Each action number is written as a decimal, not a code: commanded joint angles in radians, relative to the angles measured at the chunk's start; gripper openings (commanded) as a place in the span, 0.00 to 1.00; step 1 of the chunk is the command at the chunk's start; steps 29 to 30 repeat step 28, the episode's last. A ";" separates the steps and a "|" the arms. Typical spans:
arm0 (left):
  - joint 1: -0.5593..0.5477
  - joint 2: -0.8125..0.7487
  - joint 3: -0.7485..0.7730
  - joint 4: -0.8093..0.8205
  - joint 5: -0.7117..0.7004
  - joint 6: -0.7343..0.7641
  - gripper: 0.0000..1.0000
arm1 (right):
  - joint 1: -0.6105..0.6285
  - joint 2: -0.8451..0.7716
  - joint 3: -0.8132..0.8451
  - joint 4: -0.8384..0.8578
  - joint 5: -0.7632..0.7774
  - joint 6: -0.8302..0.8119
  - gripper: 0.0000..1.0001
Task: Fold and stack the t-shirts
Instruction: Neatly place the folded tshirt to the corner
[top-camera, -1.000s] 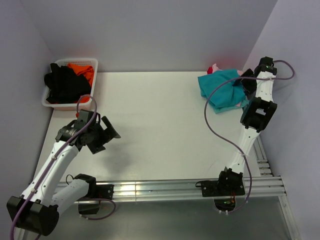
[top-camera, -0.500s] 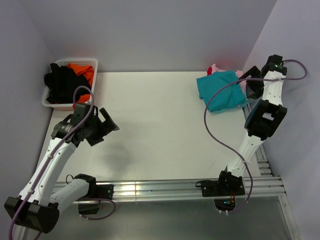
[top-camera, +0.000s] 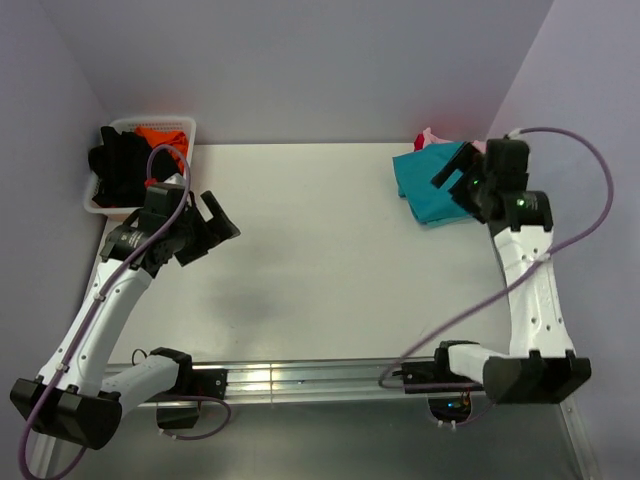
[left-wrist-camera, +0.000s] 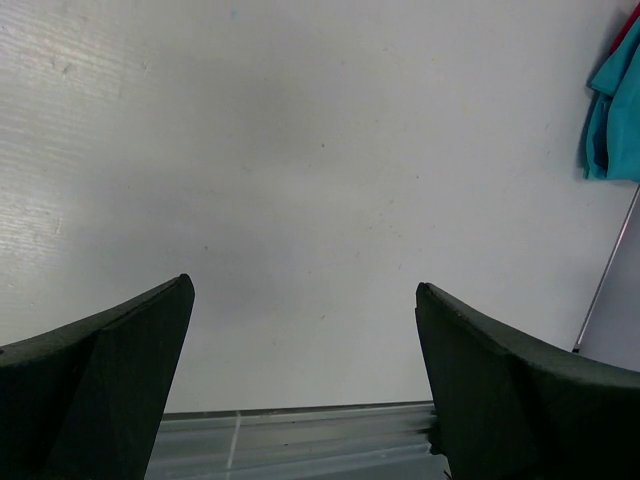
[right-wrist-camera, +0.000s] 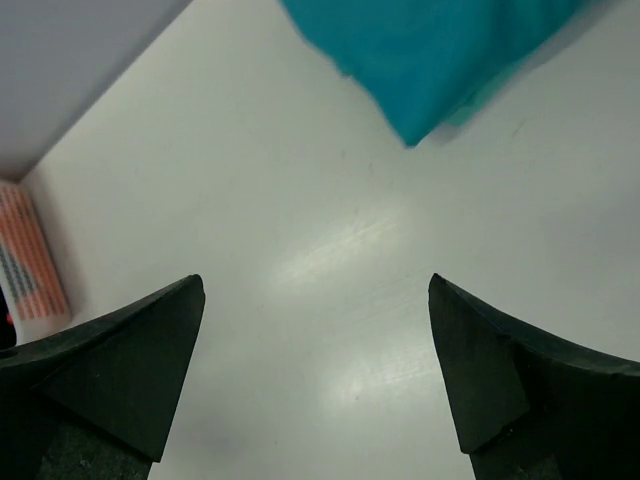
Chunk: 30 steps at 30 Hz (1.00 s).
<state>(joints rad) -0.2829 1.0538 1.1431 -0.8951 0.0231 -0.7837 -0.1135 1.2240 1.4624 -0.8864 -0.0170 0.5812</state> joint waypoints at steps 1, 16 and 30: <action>-0.007 -0.023 0.050 0.038 -0.052 0.050 0.99 | 0.168 -0.121 -0.091 0.029 0.135 0.092 1.00; -0.150 0.008 0.132 -0.017 -0.170 0.027 0.99 | 0.345 -0.552 -0.097 -0.338 0.398 -0.024 1.00; -0.150 0.073 0.262 -0.073 -0.310 -0.015 0.99 | 0.345 -0.580 -0.128 -0.267 0.229 -0.099 1.00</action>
